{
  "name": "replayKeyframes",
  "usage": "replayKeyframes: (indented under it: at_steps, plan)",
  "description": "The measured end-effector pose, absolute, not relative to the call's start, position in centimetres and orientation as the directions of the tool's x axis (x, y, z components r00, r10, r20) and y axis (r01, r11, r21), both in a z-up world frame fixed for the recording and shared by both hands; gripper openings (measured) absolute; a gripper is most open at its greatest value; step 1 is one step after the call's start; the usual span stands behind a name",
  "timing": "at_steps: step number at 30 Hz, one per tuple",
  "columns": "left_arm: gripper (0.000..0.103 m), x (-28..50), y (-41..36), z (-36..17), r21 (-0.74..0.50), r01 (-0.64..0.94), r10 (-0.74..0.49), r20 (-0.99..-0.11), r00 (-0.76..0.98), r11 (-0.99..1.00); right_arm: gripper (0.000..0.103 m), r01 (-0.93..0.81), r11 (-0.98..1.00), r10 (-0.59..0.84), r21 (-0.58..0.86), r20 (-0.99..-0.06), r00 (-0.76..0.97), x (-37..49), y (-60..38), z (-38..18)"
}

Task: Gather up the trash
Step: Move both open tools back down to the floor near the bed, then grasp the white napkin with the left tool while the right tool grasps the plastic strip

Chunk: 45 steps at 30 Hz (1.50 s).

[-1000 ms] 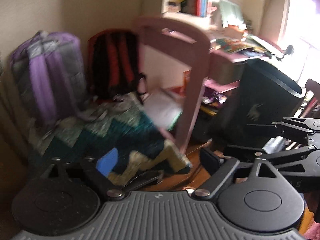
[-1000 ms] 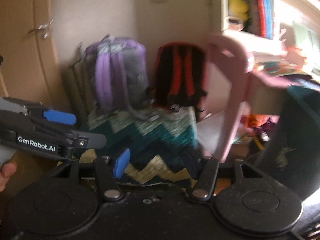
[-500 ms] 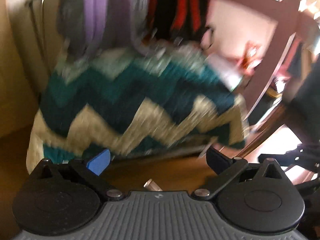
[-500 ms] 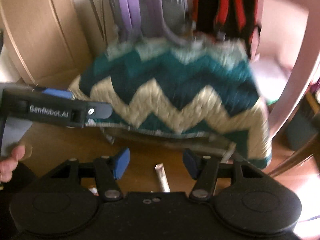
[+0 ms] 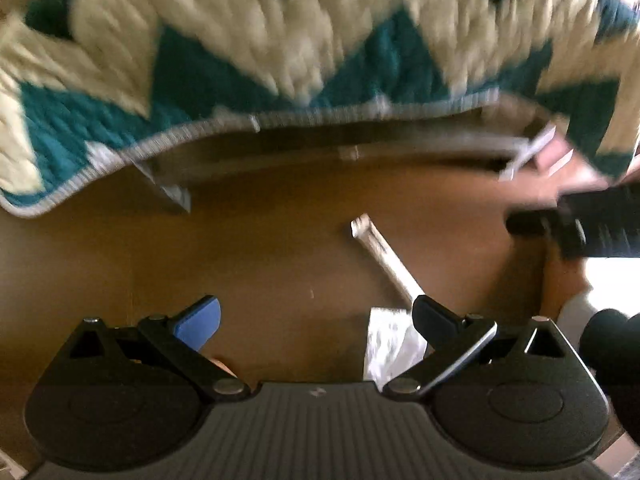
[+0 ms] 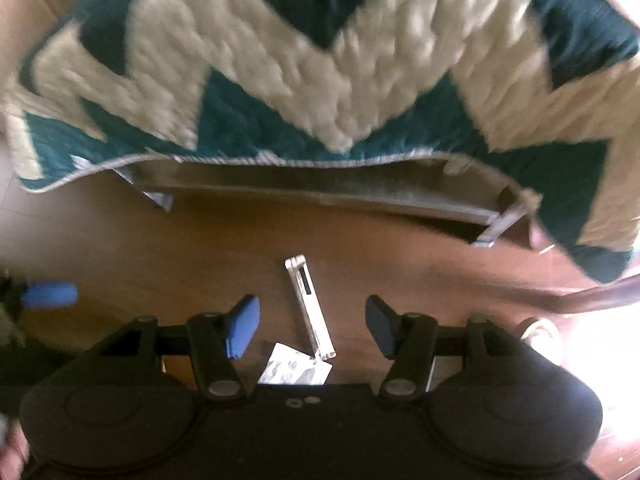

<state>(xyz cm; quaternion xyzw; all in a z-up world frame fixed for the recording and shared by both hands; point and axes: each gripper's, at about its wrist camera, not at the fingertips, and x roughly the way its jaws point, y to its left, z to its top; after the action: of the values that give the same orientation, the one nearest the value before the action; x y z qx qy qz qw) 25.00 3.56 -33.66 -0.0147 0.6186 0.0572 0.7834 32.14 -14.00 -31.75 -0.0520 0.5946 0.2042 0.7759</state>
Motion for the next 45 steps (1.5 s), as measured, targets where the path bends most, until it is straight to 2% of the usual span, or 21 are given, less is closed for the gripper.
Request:
replayKeyframes:
  at_steps: [8, 16, 22, 27, 33, 40, 43, 44, 45]
  plan:
    - [0.103, 25.5, 1.3, -43.7, -0.043, -0.092, -0.038, -0.998, 0.052, 0.995, 0.058, -0.427, 0.885, 0.219, 0.186, -0.975, 0.03, 34.7, -12.1, -41.8]
    - [0.103, 25.2, -1.3, -52.1, -0.067, -0.045, -0.07, -0.994, -0.084, 0.997, 0.058, -0.479, 0.863, 0.148, 0.162, -0.987, -0.066, 36.7, -9.8, -49.4]
    - [0.102, 24.5, -2.9, -55.6, -0.06, 0.033, -0.056, -0.991, -0.122, 0.998, 0.057, -0.537, 0.827, 0.131, 0.169, -0.985, -0.108, 37.2, -7.7, -53.3]
    - [0.102, 24.2, -3.0, -57.1, -0.062, 0.013, -0.059, -0.99, -0.13, 0.998, 0.056, -0.588, 0.798, 0.115, 0.128, -0.992, -0.06, 36.5, -6.1, -54.3]
    - [0.087, 24.3, -3.1, -58.5, -0.052, -0.003, -0.052, -0.987, -0.15, 0.999, 0.055, -0.644, 0.763, 0.056, 0.055, -0.998, -0.019, 35.7, -5.0, -55.4]
    - [0.085, 24.4, -3.6, -58.8, 0.002, 0.012, 0.004, -0.991, -0.136, 1.0, 0.055, -0.676, 0.737, 0.019, -0.007, -0.999, 0.032, 34.8, -4.0, -56.4]
    - [0.082, 24.2, -3.8, -58.6, 0.008, 0.006, 0.008, -0.992, -0.126, 1.0, 0.049, -0.67, 0.742, 0.032, -0.008, -0.998, 0.047, 34.7, -4.0, -56.3]
    - [0.081, 24.0, -4.2, -58.7, 0.008, 0.006, 0.009, -0.992, -0.124, 1.0, 0.042, -0.663, 0.749, 0.036, -0.007, -0.998, 0.051, 34.8, -4.1, -56.3]
    - [0.08, 24.0, -4.2, -58.6, 0.007, 0.005, 0.008, -0.992, -0.123, 1.0, 0.031, -0.655, 0.756, 0.039, -0.007, -0.998, 0.055, 34.8, -4.3, -56.2]
